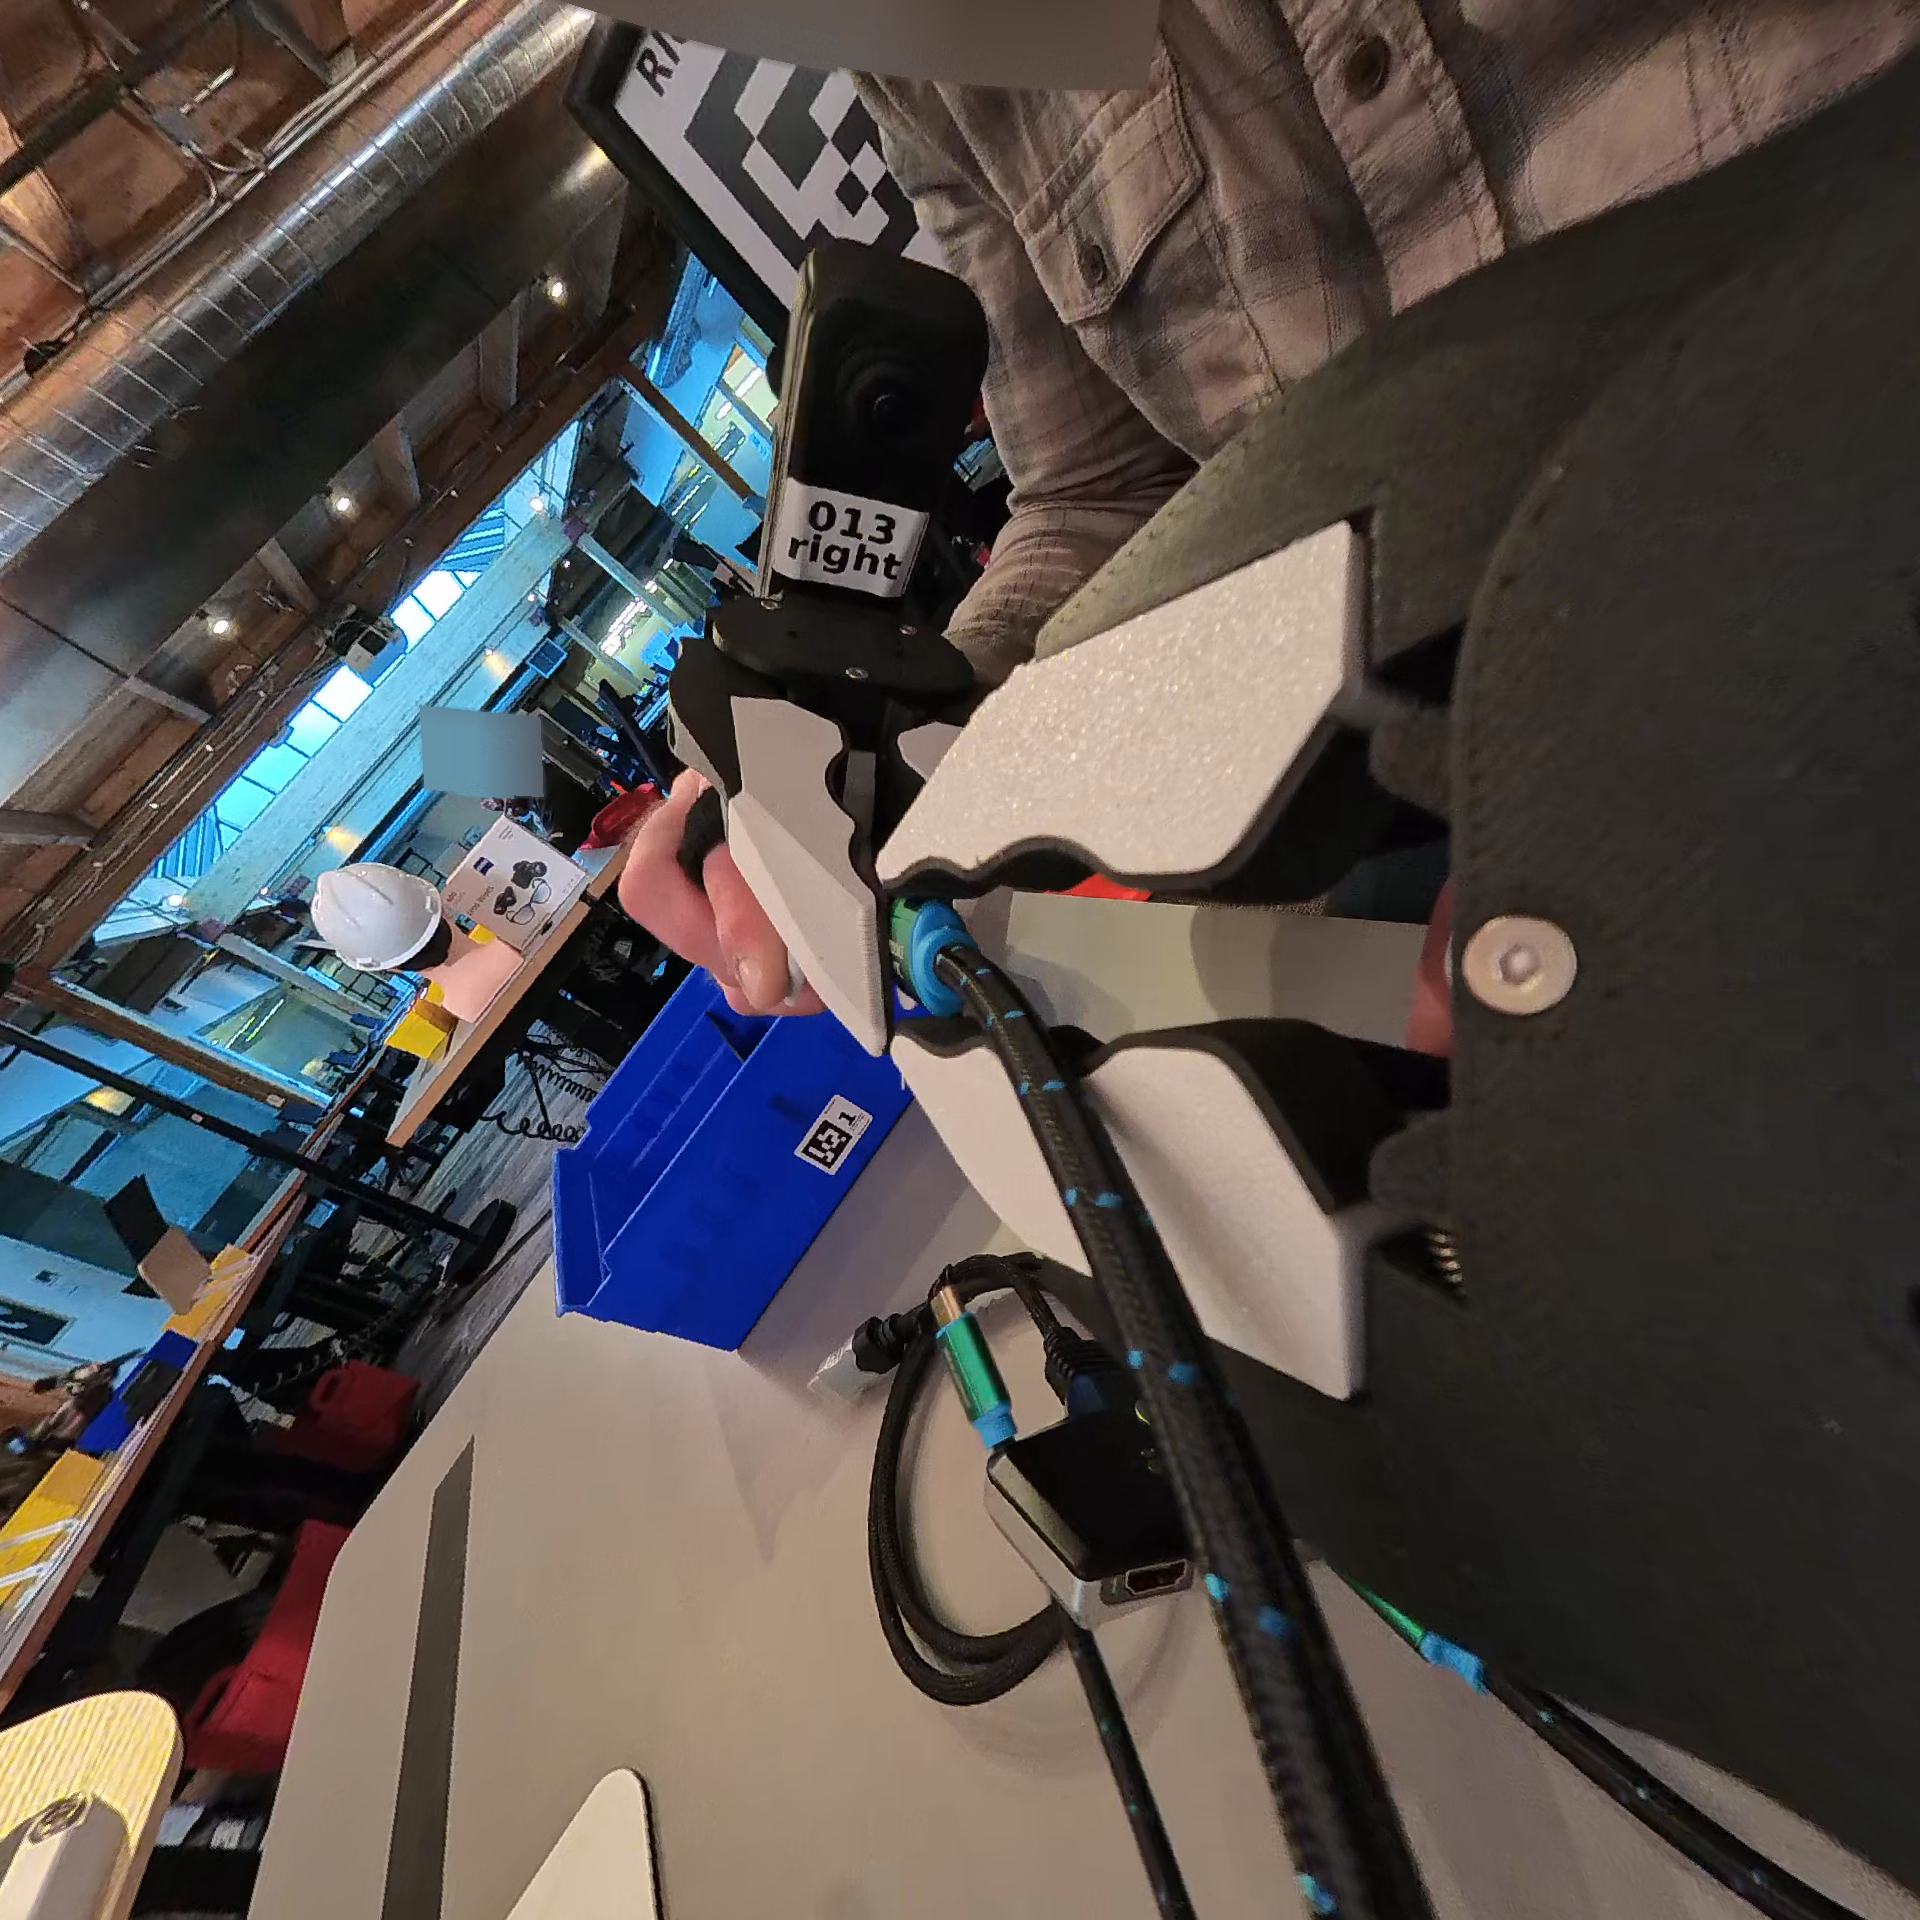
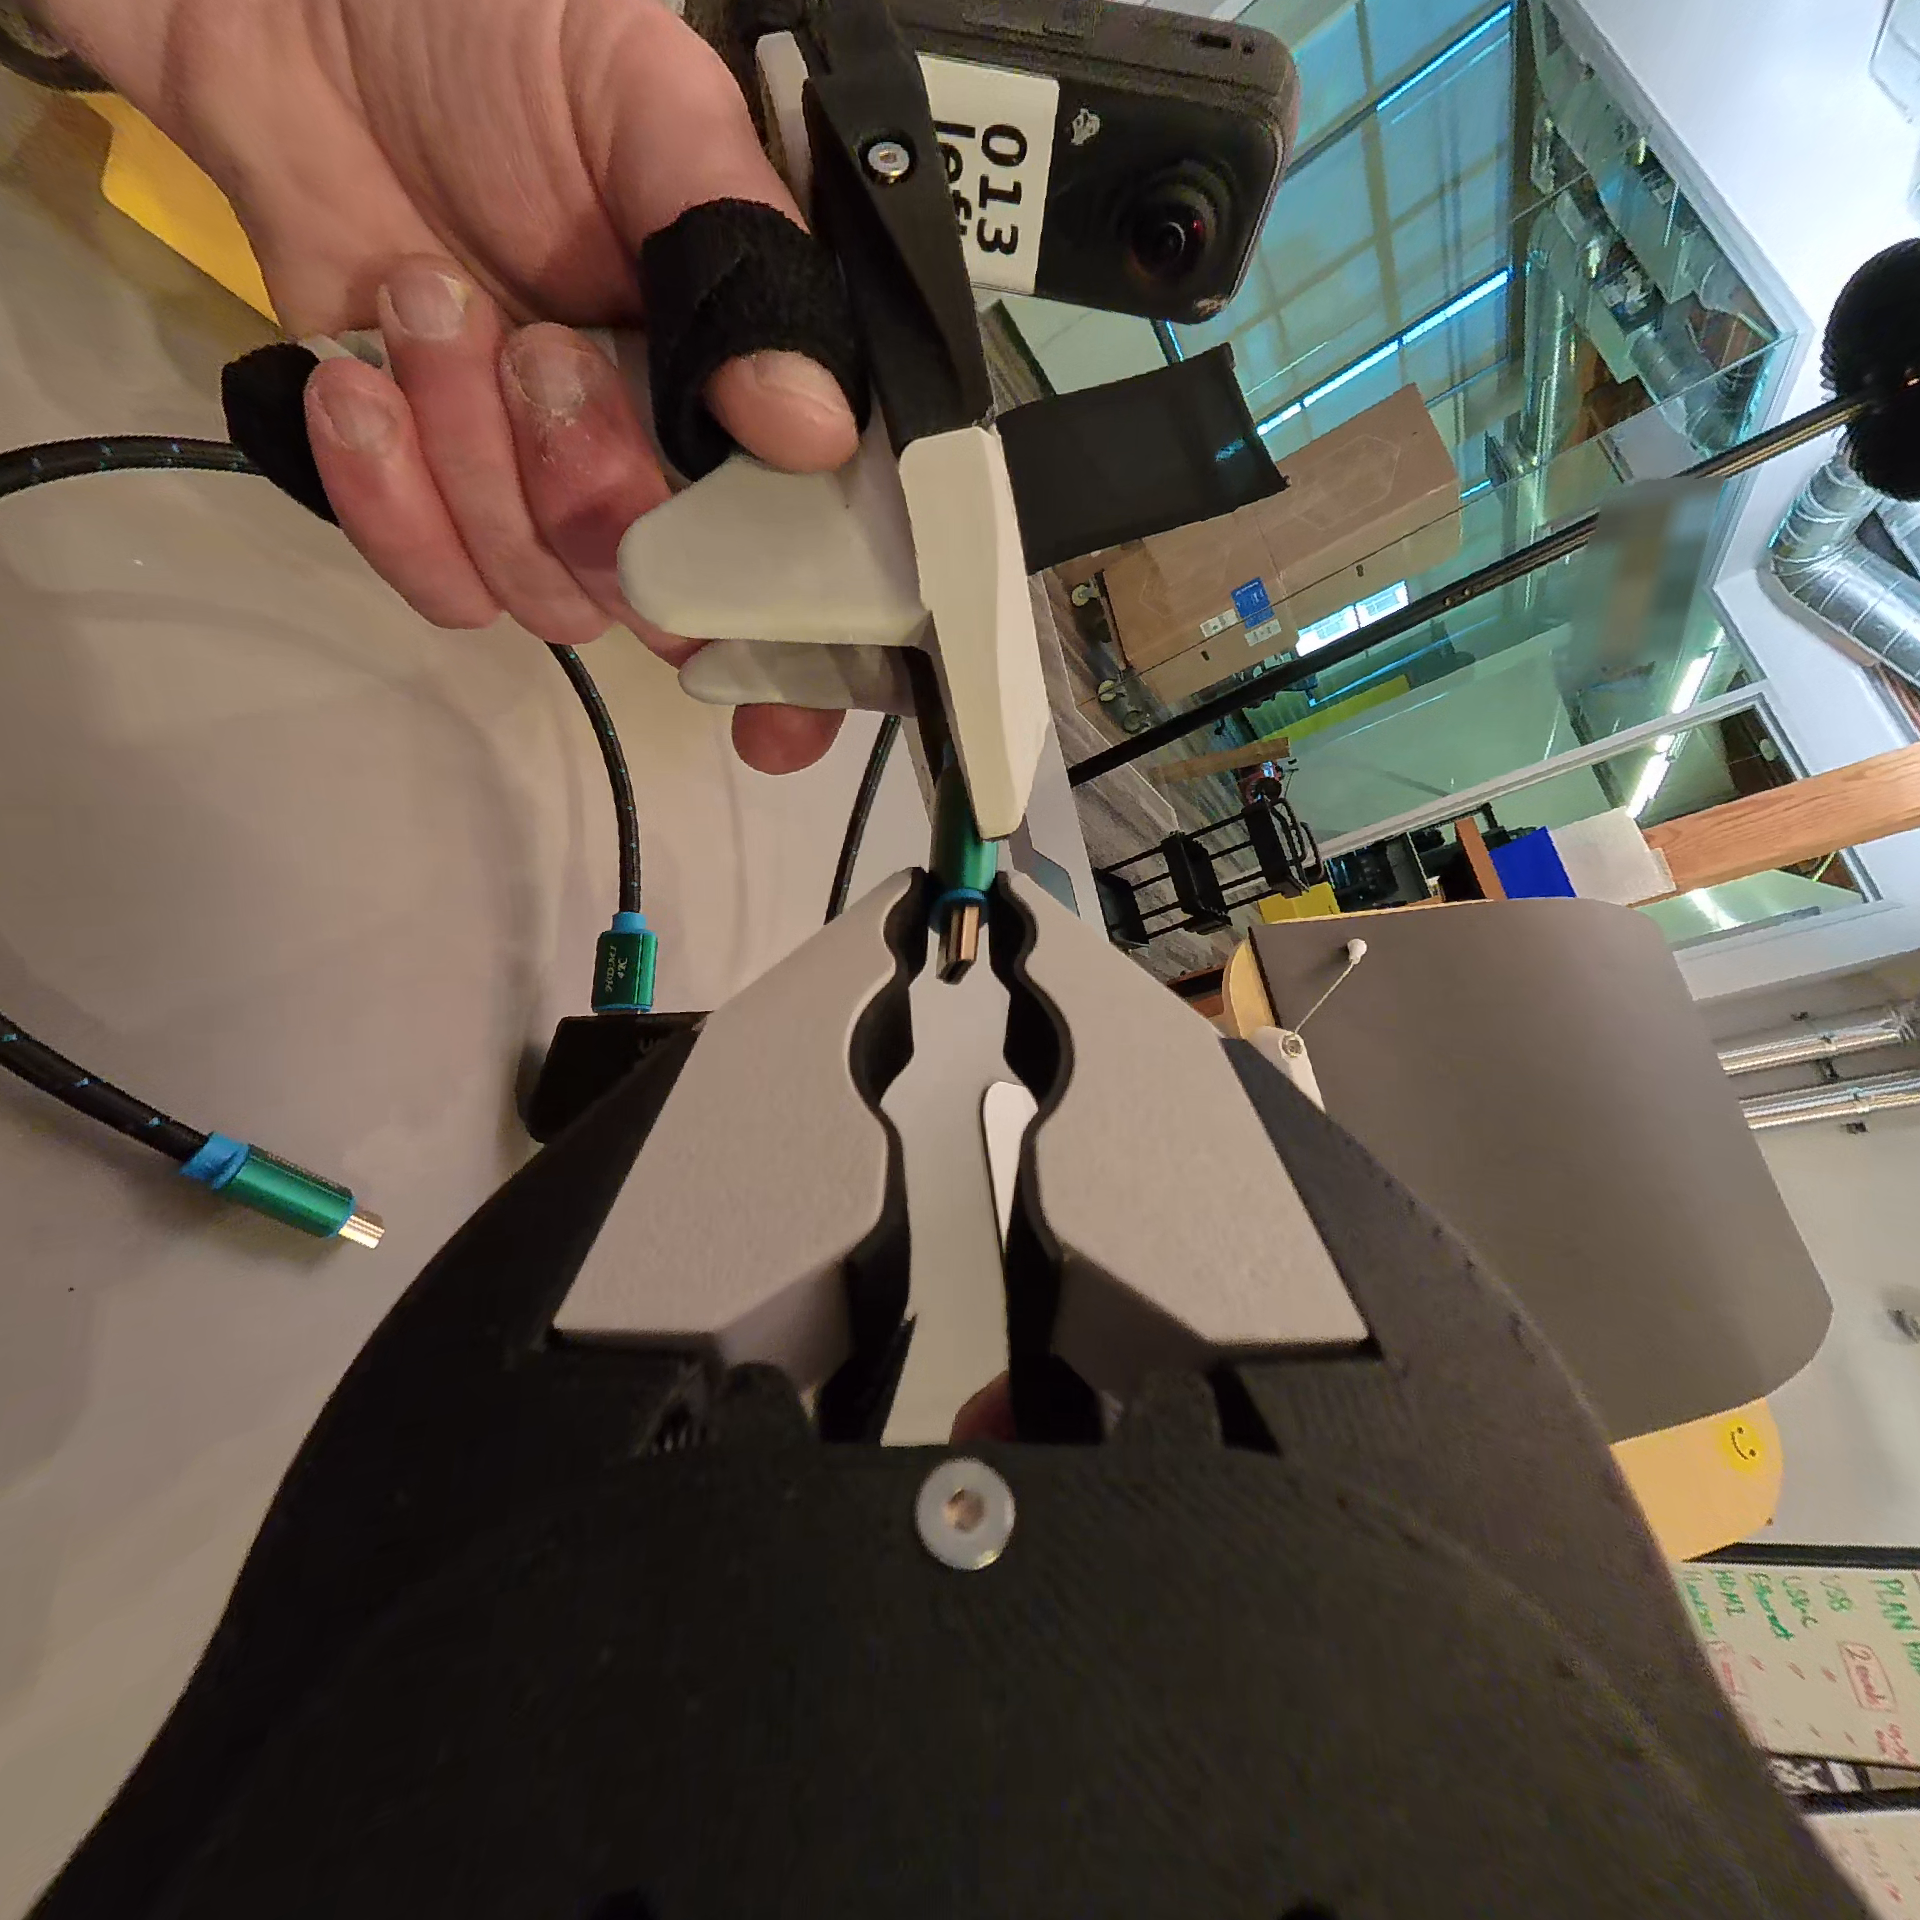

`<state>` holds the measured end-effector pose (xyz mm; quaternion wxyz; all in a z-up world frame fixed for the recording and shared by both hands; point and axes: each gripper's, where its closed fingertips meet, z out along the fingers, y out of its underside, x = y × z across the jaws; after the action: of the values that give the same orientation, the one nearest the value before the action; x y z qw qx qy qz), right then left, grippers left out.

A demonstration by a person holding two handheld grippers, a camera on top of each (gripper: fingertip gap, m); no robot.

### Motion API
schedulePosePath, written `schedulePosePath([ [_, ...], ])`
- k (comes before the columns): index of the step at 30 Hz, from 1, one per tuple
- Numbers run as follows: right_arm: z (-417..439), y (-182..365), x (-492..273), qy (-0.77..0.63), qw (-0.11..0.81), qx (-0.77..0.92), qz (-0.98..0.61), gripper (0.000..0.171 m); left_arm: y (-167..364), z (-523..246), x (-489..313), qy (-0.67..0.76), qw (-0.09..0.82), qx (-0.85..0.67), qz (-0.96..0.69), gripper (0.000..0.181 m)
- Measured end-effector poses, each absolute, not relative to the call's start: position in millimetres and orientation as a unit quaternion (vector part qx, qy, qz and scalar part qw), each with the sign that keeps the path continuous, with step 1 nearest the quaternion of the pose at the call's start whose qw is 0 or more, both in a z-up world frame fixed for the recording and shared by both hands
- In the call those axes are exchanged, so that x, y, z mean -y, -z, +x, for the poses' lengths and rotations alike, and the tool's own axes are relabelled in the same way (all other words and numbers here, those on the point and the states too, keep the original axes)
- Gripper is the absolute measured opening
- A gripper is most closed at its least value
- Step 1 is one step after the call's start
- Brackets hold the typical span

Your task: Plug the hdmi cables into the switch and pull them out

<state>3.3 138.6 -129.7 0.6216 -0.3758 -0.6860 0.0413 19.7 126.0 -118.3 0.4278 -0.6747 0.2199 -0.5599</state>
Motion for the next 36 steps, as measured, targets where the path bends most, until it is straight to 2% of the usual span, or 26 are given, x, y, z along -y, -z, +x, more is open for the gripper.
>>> schedulePosePath([
  [10,6,130,-143,-0.054,0.621,0.676,-0.393,0.019,117,17,-130,0.515,0.47,-0.241,-0.675,0.02],
  [36,17,132,-137,-0.175,0.574,0.665,-0.445,0.019,115,21,-127,0.466,0.504,-0.288,-0.667,0.021],
])
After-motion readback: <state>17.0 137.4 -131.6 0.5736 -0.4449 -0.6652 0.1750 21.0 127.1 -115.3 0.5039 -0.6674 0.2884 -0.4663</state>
